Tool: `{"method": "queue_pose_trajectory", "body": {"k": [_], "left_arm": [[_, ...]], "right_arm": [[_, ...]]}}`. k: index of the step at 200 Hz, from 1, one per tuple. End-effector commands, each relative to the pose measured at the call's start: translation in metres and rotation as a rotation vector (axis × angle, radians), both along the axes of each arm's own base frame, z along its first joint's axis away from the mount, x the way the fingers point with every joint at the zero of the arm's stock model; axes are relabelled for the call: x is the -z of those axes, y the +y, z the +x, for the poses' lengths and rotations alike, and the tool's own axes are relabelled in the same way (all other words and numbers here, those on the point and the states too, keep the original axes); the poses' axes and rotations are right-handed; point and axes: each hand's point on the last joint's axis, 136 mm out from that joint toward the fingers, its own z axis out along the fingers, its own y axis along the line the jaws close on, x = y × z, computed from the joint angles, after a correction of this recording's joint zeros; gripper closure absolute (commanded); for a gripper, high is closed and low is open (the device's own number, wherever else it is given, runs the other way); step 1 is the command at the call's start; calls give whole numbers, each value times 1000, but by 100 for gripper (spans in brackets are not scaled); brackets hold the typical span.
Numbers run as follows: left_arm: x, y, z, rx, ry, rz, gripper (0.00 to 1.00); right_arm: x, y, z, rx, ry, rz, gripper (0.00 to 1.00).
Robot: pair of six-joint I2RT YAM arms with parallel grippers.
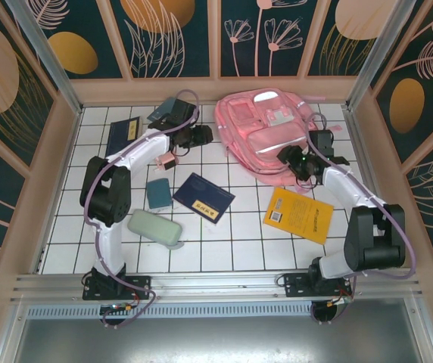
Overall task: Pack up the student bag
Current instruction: Unzip the student bag at the top-center of the table, then rotate the student bag at the top-center of the table.
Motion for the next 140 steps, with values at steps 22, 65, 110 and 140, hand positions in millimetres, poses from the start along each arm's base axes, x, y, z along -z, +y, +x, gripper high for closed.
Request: {"method": "queue_pose_trajectory", "body": {"k": [22, 65, 110, 140], "left_arm": [[3, -34, 12, -39, 26, -119, 46], [26, -45, 32, -103, 61, -121, 46], [65, -38, 53, -155, 81, -7, 46], [82, -42, 66, -151, 83, 24, 47]], "right_arm": [[-20, -73, 20, 189, -52, -248, 41], [19, -89, 46, 172, 16, -293, 43], [59, -33, 43, -6, 92, -190, 51], [66, 30, 24, -132, 110, -112, 54]]}}
